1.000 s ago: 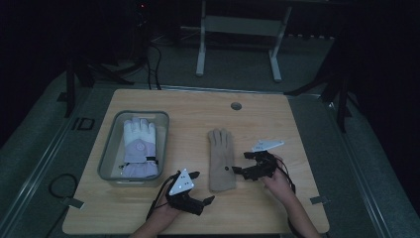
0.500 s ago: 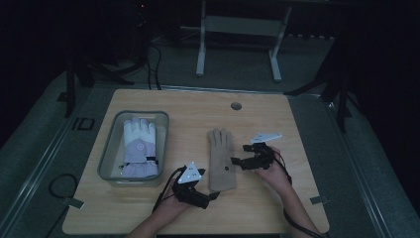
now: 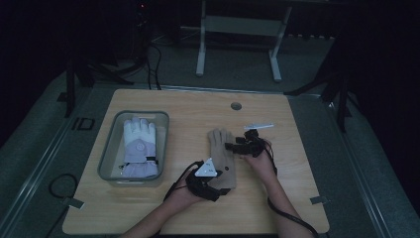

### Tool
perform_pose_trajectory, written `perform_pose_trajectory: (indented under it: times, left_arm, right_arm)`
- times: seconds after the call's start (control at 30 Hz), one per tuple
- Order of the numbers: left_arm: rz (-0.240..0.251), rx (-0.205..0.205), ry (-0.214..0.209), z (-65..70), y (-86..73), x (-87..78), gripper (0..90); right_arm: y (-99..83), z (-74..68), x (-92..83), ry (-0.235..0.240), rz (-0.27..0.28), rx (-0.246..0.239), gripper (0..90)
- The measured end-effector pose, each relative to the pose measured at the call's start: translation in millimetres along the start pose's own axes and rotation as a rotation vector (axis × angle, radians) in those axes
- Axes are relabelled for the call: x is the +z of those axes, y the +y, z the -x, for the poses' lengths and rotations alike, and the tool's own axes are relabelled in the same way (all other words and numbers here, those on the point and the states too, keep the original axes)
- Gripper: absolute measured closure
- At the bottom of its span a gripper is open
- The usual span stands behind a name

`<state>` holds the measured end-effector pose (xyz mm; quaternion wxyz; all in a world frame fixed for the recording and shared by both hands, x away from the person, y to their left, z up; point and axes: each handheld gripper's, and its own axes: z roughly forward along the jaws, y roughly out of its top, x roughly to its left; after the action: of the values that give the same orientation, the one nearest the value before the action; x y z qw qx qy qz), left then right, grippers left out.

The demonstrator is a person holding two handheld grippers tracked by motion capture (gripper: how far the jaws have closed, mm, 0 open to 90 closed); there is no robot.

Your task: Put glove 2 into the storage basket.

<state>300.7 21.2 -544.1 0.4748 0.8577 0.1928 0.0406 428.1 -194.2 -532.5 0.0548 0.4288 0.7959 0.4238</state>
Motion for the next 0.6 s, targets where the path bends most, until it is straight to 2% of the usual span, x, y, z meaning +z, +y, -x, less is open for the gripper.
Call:
perform_pose_trajectory:
  times: [0.1,0.13,0.17,0.2,0.3,0.33,0.37,0.4,0.43,0.47,0.5,0.53,0.57,0.6]
  left_arm:
    - [-0.013,-0.011,-0.003,-3.1,-0.7,4.3,31.0]
    - [-0.028,-0.034,-0.015,-7.7,-2.2,7.1,31.8]
    - [-0.028,-0.034,-0.015,-7.7,-2.2,7.1,33.5]
    - [-0.061,-0.035,-0.017,-10.8,-3.7,9.0,34.6]
    - [-0.08,-0.043,-0.031,-13.5,-5.4,9.4,37.7]
    - [-0.094,-0.039,-0.022,-14.6,-6.4,9.1,38.9]
    - [-0.091,-0.043,-0.023,-15.3,-7.4,8.3,38.9]
    - [-0.096,-0.046,-0.023,-16.8,-8.6,6.3,39.0]
    - [-0.096,-0.046,-0.023,-16.8,-8.6,6.3,39.0]
    - [-0.101,-0.044,-0.018,-17.2,-9.1,4.7,39.0]
    - [-0.1,-0.046,-0.016,-17.2,-9.3,4.0,39.0]
    - [-0.107,-0.04,-0.015,-17.3,-9.8,2.8,38.9]
    - [-0.107,-0.04,-0.015,-17.3,-9.8,2.8,38.8]
    - [-0.116,-0.028,-0.006,-16.3,-10.3,2.7,38.7]
  right_arm:
    - [-1.4,3.8,11.0,0.018,-0.017,0.041,33.1]
    - [-2.0,5.6,15.1,0.026,-0.025,0.063,33.1]
    - [-2.0,5.6,15.1,0.026,-0.025,0.063,33.1]
    - [-2.7,6.6,20.3,0.022,-0.048,0.068,33.1]
    - [-3.1,6.0,23.8,0.021,-0.072,0.06,34.8]
    - [-3.8,3.5,25.1,0.026,-0.092,0.036,41.7]
    - [-3.8,3.5,25.1,0.026,-0.092,0.036,41.7]
    - [-4.7,1.9,25.2,0.038,-0.098,0.022,49.7]
    - [-4.7,1.9,25.2,0.038,-0.098,0.022,49.7]
    - [-4.9,1.8,25.2,0.049,-0.102,0.021,53.5]
    - [-5.9,-0.2,24.9,0.062,-0.101,-0.004,61.7]
    - [-5.9,-2.6,23.9,0.059,-0.101,-0.024,64.6]
    - [-5.9,-2.6,23.9,0.059,-0.101,-0.024,64.6]
    - [-6.1,-12.4,22.1,0.009,-0.093,-0.11,69.1]
